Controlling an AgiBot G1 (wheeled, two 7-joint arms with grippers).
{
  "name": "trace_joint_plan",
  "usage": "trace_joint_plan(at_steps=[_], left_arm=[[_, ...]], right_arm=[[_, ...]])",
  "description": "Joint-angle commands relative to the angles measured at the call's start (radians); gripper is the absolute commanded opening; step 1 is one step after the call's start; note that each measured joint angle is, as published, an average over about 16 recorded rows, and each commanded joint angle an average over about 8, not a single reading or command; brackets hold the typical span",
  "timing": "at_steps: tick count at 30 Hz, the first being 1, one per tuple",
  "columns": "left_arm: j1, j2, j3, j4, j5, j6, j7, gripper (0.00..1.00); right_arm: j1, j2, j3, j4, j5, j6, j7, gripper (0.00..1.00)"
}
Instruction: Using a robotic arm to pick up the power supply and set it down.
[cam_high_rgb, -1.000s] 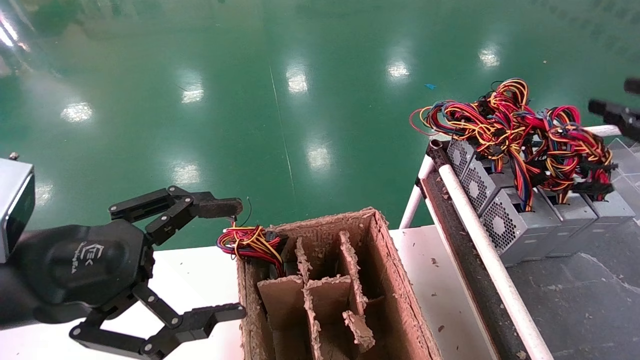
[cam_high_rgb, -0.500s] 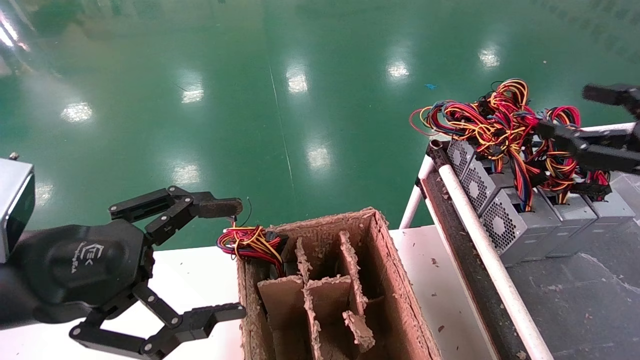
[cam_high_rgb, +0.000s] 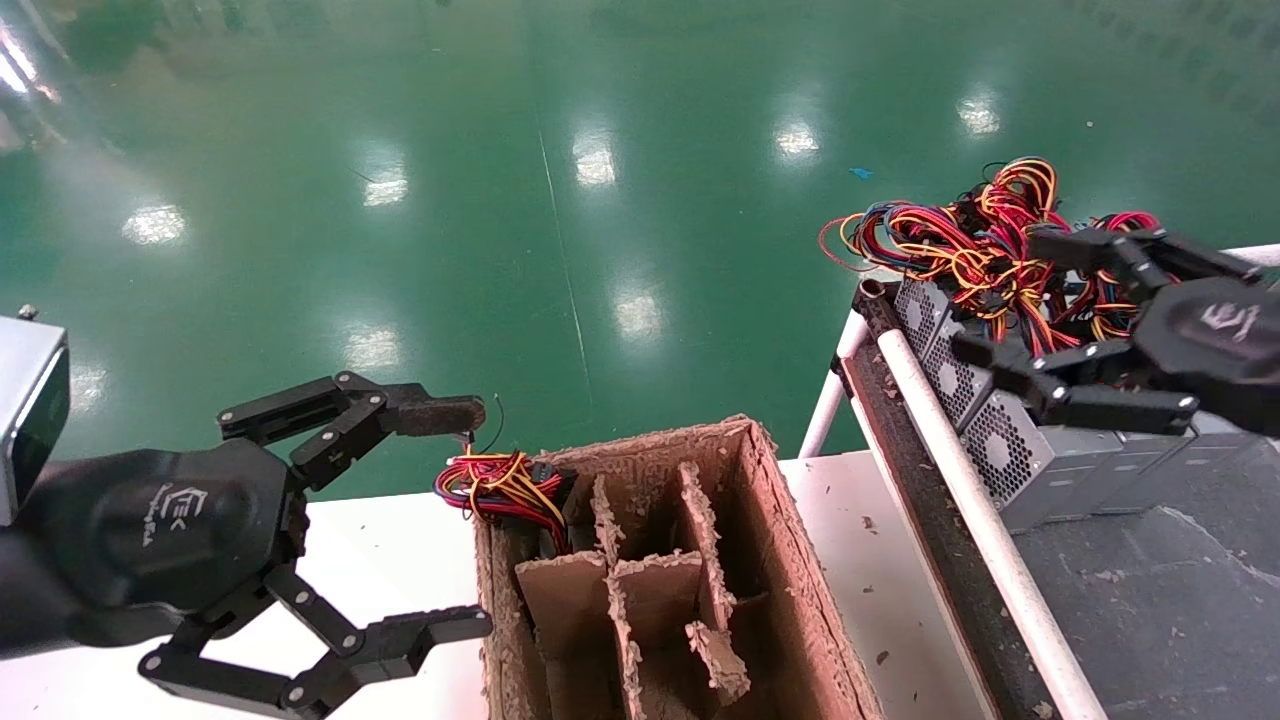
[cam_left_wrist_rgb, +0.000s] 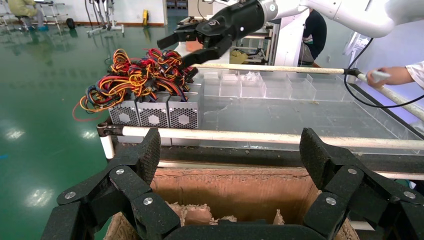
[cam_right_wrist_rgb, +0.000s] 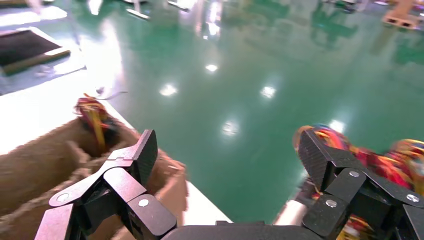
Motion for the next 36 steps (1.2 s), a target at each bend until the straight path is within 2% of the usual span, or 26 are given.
trace_joint_plan(at_steps=[1,28,36], left_arm=[[0.000,0.000,0.000,0.000,0.000,0.000,0.000,1.00],[0.000,0.000,0.000,0.000,0.000,0.000,0.000,1.00],[0.000,0.000,0.000,0.000,0.000,0.000,0.000,1.00]], right_arm=[[-0.002,-0.007,-0.005,0.006,0.014,-0.019,-0.004,1.00],[-0.023,-0.097,-0.069,0.083,0.197,-0.276,-0.054,1.00],[-0.026,-0.113,-0.080,0.097,0.230,-0.321,-0.062,1.00]])
